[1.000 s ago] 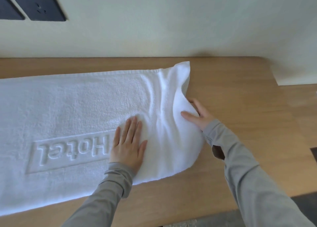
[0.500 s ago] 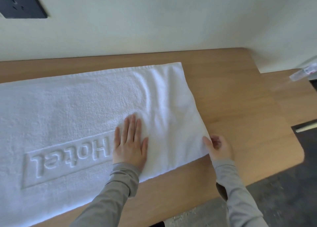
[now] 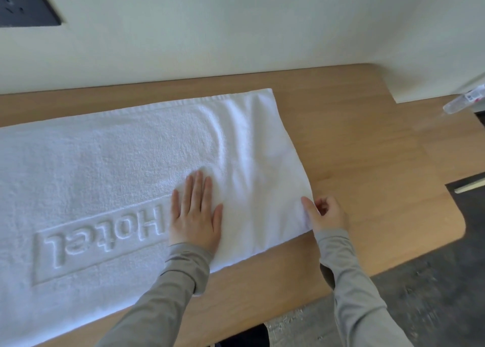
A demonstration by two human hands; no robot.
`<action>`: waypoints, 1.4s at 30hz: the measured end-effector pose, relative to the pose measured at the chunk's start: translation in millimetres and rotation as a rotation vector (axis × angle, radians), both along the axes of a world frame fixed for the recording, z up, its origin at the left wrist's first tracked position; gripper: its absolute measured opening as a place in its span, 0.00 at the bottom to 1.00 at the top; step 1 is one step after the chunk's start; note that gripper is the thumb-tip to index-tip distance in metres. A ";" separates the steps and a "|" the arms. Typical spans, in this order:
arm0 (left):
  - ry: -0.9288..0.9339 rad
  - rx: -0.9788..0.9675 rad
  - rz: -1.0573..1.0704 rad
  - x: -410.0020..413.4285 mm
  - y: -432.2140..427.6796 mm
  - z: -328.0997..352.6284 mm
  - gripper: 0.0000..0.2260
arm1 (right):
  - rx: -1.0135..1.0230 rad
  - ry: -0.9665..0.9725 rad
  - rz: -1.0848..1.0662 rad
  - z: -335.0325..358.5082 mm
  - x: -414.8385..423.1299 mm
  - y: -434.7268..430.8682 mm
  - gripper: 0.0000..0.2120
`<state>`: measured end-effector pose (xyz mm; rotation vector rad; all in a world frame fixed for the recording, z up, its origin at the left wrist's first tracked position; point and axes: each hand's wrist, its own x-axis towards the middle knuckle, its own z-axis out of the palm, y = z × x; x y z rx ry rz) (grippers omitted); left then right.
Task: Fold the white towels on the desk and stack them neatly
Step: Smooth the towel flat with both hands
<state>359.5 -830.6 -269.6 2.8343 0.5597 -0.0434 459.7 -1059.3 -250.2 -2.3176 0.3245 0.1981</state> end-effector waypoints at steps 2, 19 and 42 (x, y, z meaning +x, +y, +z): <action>-0.002 -0.002 -0.011 0.0 0.6 1.2 0.28 | 0.020 -0.023 0.014 1.3 4.1 -14.9 0.14; 0.044 0.092 -0.034 -4.3 -2.8 -0.9 0.27 | -0.285 -0.585 1.167 3.0 -52.8 110.4 0.21; 0.045 0.025 0.231 38.9 10.3 9.3 0.28 | -0.434 -0.610 1.707 -12.1 97.9 179.4 0.24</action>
